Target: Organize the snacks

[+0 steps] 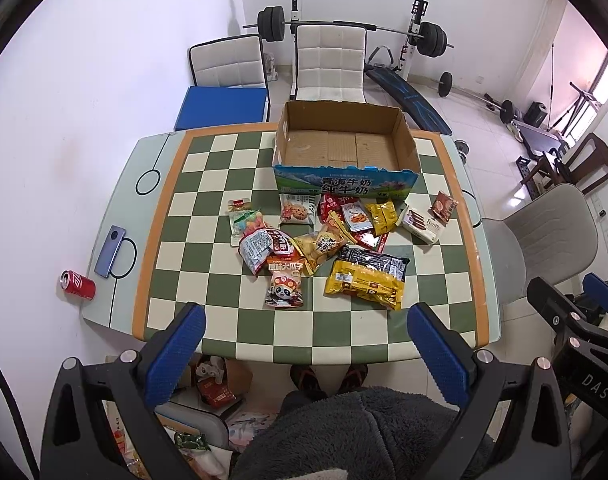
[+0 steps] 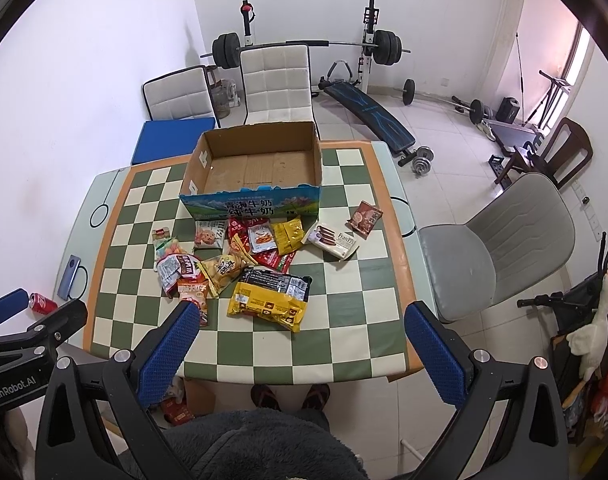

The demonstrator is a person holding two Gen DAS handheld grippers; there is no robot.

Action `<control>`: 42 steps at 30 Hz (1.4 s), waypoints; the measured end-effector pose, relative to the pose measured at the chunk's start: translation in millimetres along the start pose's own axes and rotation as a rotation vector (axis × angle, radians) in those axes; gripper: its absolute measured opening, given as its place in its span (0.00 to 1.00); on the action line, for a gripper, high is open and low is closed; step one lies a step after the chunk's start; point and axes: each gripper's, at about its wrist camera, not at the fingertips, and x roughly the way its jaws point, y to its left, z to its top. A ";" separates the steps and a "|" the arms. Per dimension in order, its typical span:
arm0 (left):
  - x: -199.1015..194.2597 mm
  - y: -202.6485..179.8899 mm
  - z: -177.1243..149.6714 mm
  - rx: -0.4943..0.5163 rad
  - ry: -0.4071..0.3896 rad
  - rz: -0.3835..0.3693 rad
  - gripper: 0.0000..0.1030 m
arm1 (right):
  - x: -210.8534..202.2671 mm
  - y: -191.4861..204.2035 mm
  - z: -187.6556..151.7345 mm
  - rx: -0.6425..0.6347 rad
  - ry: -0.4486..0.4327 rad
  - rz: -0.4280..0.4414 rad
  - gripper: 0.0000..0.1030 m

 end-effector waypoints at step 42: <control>176.7 47.7 -0.3 -0.138 0.204 0.131 1.00 | 208.7 44.1 6.5 -0.358 0.282 0.118 1.00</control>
